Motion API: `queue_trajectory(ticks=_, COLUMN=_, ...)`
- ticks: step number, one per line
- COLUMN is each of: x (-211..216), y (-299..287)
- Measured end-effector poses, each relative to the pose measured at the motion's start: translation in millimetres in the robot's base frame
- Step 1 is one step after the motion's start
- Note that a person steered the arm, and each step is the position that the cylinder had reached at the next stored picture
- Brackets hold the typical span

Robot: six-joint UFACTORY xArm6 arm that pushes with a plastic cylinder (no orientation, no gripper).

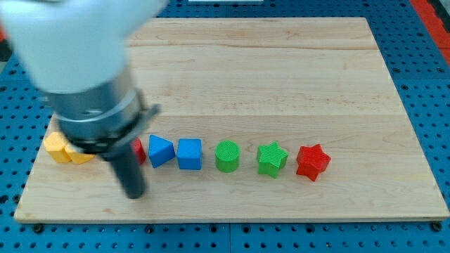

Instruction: Slide the yellow hexagon towards the center left

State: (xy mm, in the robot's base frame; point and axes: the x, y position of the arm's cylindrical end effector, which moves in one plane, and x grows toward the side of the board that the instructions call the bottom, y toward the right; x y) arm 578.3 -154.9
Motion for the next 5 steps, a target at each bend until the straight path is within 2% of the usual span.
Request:
queue_trajectory(ticks=1, x=-39, y=-85)
queue_trajectory(ticks=2, x=-53, y=-102)
queue_trajectory(ticks=3, x=-111, y=-102)
queue_trajectory(ticks=4, x=-111, y=-92)
queue_trajectory(ticks=5, x=-101, y=-135)
